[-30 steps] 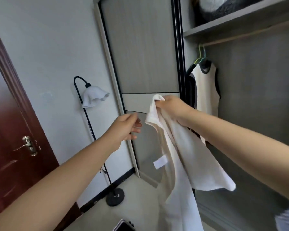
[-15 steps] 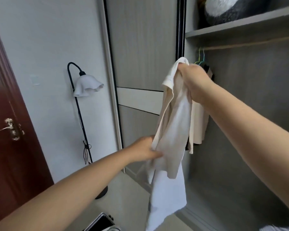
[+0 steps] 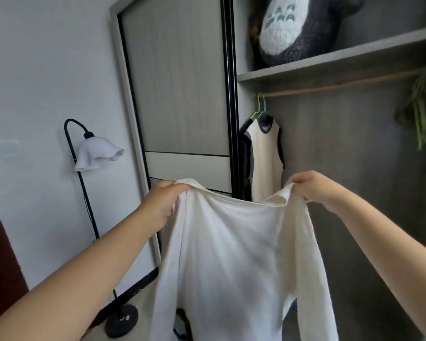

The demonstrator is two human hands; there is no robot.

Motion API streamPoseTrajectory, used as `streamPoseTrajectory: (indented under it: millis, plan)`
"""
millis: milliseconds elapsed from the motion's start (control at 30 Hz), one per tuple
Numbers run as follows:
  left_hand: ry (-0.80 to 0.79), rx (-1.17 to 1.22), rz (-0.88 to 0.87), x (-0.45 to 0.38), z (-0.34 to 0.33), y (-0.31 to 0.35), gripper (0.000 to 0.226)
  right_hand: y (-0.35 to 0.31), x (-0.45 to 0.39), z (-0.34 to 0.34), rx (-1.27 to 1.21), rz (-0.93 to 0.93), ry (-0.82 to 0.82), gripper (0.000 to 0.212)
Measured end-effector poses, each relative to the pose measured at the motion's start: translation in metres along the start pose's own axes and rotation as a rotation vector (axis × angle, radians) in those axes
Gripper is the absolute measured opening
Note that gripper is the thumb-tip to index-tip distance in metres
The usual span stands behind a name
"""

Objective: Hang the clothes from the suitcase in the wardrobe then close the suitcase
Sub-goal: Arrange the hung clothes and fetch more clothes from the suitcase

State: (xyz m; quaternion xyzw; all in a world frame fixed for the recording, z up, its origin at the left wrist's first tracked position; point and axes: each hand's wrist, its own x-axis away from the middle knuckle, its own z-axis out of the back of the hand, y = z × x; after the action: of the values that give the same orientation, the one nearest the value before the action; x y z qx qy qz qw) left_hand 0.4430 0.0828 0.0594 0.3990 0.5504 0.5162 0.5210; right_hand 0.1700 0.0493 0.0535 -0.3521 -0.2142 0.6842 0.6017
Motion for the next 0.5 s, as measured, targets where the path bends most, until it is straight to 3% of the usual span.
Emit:
streamPoseTrajectory:
  millis: [67, 133, 200, 267, 367, 500]
  plan:
    - [-0.058, 0.038, 0.02, 0.007, -0.015, 0.002, 0.005, 0.012, 0.017, -0.014, 0.128, 0.081, -0.194, 0.023]
    - [-0.134, 0.007, 0.043, 0.011, -0.034, -0.004, 0.021, 0.022, 0.04, -0.032, -0.052, 0.144, -0.466, 0.046]
    - [-0.179, -0.028, 0.039, 0.015, -0.055, -0.011, 0.028, 0.025, 0.059, -0.053, -0.32, 0.178, -0.595, 0.055]
    - [-0.217, -0.014, 0.035, 0.013, -0.073, -0.018, 0.03, 0.031, 0.071, -0.072, -0.354, 0.191, -0.565, 0.044]
    - [-0.22, 0.02, 0.052, 0.005, -0.097, -0.032, 0.033, 0.053, 0.086, -0.09, -0.185, 0.153, -0.382, 0.012]
    - [-0.249, -0.04, 0.087, 0.001, -0.117, -0.053, 0.034, 0.101, 0.095, -0.075, -0.055, 0.036, -0.411, 0.016]
